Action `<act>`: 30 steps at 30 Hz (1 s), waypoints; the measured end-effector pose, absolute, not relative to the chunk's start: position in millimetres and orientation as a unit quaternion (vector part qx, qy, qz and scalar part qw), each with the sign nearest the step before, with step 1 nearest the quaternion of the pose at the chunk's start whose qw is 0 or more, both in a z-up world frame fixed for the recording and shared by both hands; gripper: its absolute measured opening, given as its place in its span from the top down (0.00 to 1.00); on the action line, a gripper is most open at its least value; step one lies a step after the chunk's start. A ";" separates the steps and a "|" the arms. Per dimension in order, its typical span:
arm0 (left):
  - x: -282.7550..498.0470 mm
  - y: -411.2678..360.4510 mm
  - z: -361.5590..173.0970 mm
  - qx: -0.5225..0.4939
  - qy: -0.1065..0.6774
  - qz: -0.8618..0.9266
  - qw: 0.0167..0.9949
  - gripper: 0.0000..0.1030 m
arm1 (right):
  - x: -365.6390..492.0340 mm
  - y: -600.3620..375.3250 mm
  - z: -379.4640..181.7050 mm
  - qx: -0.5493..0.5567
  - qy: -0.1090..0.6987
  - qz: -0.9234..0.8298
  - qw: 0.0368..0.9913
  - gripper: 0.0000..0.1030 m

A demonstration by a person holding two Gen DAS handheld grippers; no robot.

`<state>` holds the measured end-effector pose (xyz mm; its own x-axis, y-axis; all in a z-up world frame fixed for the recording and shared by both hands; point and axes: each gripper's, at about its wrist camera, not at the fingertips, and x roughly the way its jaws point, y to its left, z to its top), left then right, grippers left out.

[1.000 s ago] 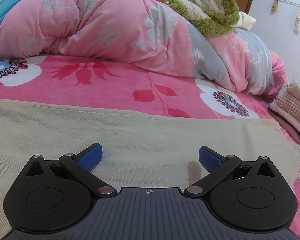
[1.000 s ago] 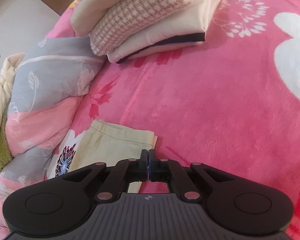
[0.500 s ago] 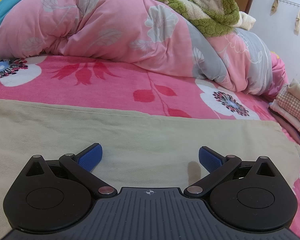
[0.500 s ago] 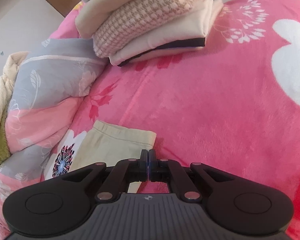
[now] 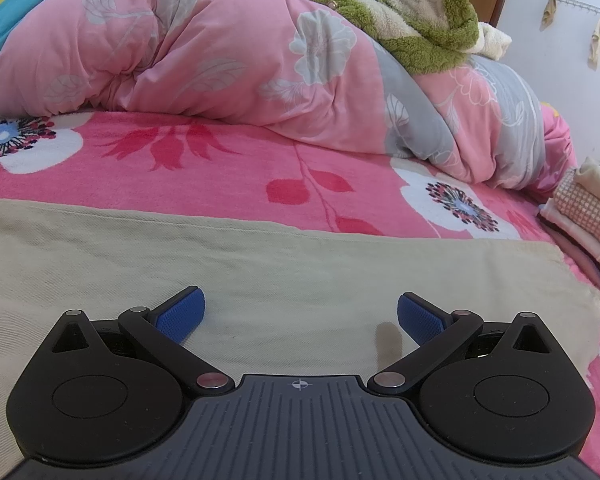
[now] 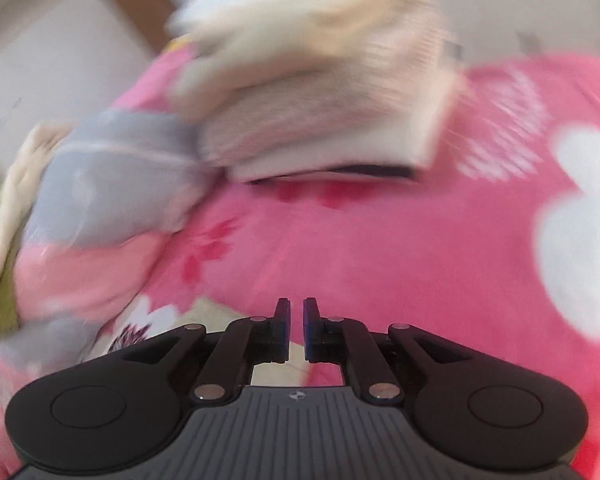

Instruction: Fold clothes

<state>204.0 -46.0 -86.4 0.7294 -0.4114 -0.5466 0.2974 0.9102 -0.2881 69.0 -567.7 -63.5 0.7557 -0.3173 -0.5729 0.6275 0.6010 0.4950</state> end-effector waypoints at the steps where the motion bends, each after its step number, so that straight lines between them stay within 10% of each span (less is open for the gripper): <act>1: 203.8 -46.1 -86.4 -0.090 0.314 -0.191 0.926 0.00 | 84.1 -563.4 -60.4 0.335 0.233 -0.255 0.876 0.92; 12: 203.3 -46.6 -86.6 -0.091 0.314 -0.192 0.926 0.00 | 244.8 -553.0 -105.1 0.231 0.417 -0.170 0.862 0.98; 30: 203.6 -45.7 -87.0 -0.093 0.313 -0.192 0.925 0.00 | 262.5 -555.8 -101.5 0.266 0.402 -0.181 0.857 1.00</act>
